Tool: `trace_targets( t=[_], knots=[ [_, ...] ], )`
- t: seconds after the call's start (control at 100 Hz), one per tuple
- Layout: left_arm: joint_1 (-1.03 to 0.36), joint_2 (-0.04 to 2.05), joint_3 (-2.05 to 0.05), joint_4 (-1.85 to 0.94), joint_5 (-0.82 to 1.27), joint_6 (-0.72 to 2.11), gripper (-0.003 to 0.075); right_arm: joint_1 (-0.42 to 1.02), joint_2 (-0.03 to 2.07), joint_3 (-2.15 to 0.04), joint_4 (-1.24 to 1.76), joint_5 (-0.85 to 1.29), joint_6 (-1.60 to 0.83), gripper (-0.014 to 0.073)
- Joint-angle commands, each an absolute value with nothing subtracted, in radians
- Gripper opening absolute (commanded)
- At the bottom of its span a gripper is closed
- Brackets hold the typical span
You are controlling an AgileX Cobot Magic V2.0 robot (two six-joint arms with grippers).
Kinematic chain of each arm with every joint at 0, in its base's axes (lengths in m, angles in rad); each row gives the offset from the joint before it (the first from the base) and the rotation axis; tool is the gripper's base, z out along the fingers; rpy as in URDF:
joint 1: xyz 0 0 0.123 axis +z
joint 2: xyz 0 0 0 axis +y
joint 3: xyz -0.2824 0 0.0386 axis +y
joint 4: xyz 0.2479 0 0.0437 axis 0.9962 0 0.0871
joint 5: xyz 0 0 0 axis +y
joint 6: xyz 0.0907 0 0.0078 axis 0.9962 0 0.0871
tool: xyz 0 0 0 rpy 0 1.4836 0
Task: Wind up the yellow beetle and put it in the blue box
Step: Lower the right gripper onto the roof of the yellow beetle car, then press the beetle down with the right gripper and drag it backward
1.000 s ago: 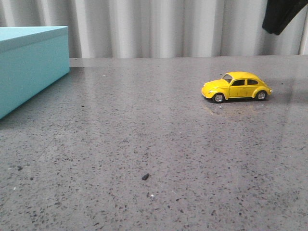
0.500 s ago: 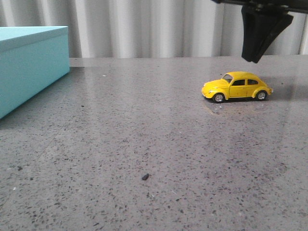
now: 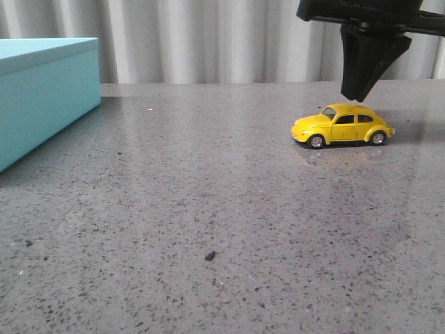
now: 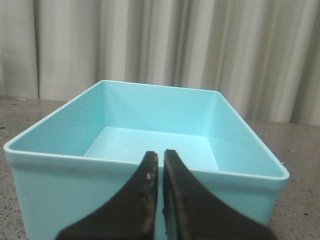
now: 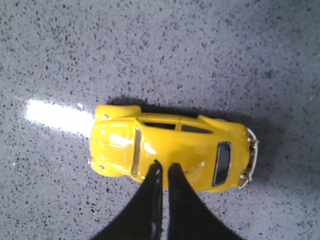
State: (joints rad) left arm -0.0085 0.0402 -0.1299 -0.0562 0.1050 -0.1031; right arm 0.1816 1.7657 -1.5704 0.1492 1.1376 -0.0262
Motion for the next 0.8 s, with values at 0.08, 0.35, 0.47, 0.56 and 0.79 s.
trace_targets(
  t=[0.08, 0.35, 0.47, 0.56, 0.79],
  knots=[
    [-0.013, 0.061, -0.166, -0.066, 0.03, -0.111, -0.0021, 0.18, 1.725, -1.603, 0.163, 1.099, -0.024, -0.0061],
    [-0.013, 0.061, -0.166, -0.066, 0.03, -0.111, -0.0021, 0.18, 1.735, -1.603, 0.178, 1.087, -0.024, -0.0061],
    [-0.013, 0.061, -0.166, -0.066, 0.03, -0.111, -0.0021, 0.18, 1.747, -1.603, 0.178, 1.089, -0.024, -0.0061],
    [-0.013, 0.061, -0.166, -0.066, 0.03, -0.111, -0.0021, 0.18, 1.751, -1.603, 0.178, 1.089, -0.024, -0.0061],
    [-0.013, 0.061, -0.166, -0.066, 0.03, -0.111, -0.0021, 0.18, 1.763, -1.603, 0.178, 1.099, -0.024, -0.0061]
  ],
)
